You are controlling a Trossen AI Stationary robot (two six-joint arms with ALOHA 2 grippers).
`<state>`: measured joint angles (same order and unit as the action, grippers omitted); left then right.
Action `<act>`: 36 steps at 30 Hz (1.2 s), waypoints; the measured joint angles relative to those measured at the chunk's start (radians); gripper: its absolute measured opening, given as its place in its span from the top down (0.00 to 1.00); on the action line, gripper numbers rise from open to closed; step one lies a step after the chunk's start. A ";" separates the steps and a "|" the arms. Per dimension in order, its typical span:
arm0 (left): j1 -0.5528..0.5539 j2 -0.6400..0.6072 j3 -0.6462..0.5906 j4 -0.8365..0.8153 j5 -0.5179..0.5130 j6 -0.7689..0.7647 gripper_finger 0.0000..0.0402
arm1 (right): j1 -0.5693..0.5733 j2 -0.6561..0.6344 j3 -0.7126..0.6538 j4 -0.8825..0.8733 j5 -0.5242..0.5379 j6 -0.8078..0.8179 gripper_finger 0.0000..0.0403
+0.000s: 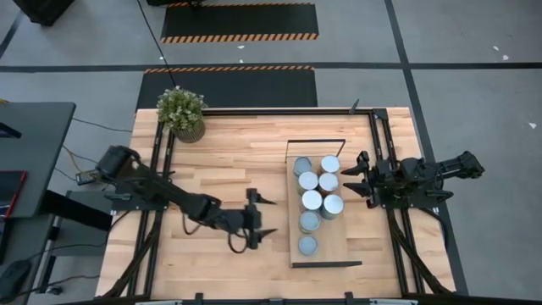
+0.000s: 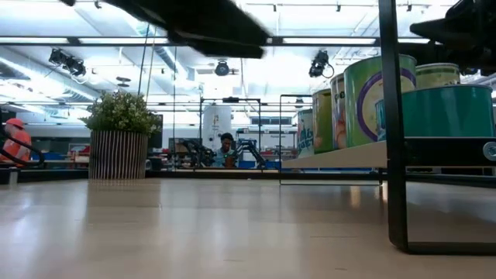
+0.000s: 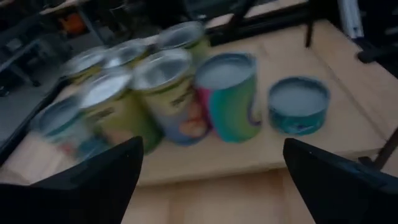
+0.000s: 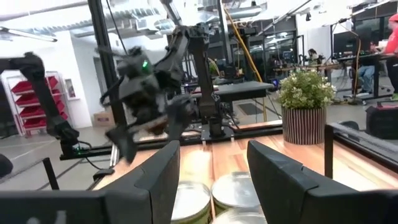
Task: Pick and place cans onto a shelf
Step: Return to Home Position
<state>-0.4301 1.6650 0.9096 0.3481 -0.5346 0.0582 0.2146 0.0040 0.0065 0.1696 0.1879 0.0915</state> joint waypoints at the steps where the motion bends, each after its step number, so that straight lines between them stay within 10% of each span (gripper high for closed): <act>1: 0.001 -0.034 -0.031 0.000 -0.011 -0.012 0.02 | 0.000 0.001 0.000 -0.007 0.000 -0.006 0.52; 20: 0.002 -0.789 -0.537 0.047 -0.204 -0.122 0.02 | -0.001 0.002 0.000 0.024 0.141 -0.036 0.52; 36: 0.002 -1.201 -0.722 0.015 -0.270 -0.001 0.02 | -0.001 0.002 0.000 0.024 0.141 -0.035 0.52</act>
<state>-0.4282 0.4644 0.1877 0.3634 -0.8049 0.0575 0.2138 0.0059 0.0063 0.1936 0.3286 0.0563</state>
